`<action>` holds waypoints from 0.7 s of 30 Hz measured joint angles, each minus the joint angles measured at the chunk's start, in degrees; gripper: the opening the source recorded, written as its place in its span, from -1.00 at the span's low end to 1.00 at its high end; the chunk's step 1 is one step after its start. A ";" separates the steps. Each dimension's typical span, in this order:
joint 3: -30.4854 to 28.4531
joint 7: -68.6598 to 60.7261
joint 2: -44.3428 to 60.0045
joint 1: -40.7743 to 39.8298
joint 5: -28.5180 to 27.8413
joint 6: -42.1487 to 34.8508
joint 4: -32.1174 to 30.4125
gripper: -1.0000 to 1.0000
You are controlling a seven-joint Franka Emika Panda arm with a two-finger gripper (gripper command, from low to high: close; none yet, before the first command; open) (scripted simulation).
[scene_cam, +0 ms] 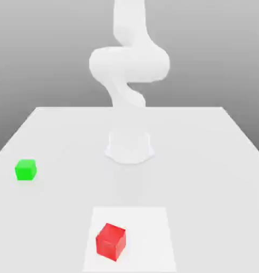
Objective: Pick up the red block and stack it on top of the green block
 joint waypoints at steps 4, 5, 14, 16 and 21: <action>1.11 3.74 8.66 -2.02 -0.80 3.89 -2.63 0.00; 1.43 4.54 10.75 -2.57 -0.89 4.84 -3.27 0.00; 2.23 12.59 29.48 -5.49 -2.54 13.25 -8.95 0.00; 2.15 14.15 33.63 -5.88 -2.61 15.12 -10.22 0.00; 1.83 17.20 43.94 -6.70 -1.56 19.84 -13.39 0.00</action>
